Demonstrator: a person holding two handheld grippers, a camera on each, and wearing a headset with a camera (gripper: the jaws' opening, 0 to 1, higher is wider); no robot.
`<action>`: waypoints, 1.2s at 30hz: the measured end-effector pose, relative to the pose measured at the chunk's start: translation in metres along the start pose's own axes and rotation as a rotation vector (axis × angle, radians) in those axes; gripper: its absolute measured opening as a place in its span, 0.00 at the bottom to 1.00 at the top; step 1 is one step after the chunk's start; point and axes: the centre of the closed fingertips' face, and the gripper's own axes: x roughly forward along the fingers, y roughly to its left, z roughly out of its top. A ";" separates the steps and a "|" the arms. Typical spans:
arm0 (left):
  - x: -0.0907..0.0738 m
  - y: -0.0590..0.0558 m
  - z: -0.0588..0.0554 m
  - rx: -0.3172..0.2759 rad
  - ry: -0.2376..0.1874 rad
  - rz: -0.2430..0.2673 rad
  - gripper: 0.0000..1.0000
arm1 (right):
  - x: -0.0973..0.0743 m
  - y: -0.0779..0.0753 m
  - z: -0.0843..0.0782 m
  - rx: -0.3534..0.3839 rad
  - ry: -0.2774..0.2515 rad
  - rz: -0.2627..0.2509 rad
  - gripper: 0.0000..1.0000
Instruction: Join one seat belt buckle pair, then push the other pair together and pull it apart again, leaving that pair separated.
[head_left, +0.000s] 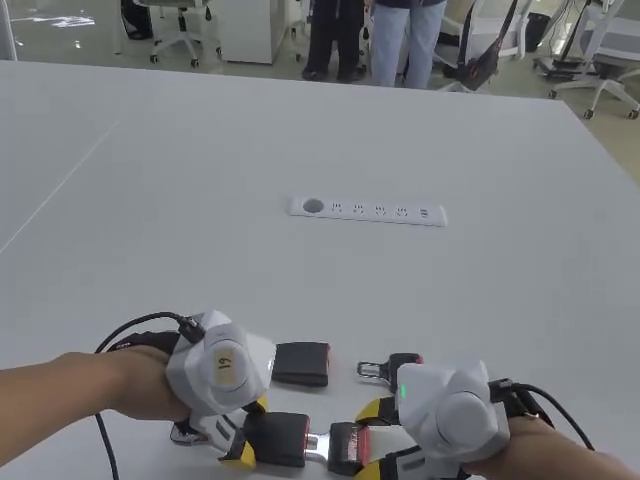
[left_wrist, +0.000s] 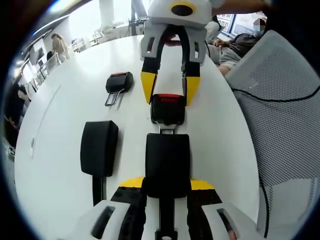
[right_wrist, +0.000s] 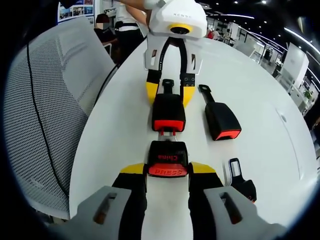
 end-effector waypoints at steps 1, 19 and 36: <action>0.000 0.000 0.000 0.000 -0.001 0.002 0.31 | 0.000 0.000 0.000 -0.002 0.000 -0.001 0.29; 0.001 0.000 -0.001 -0.005 -0.015 0.022 0.31 | 0.004 -0.002 0.000 -0.005 0.019 0.005 0.28; 0.001 0.000 0.000 -0.016 -0.022 0.022 0.31 | 0.008 -0.002 0.003 0.011 0.027 0.005 0.28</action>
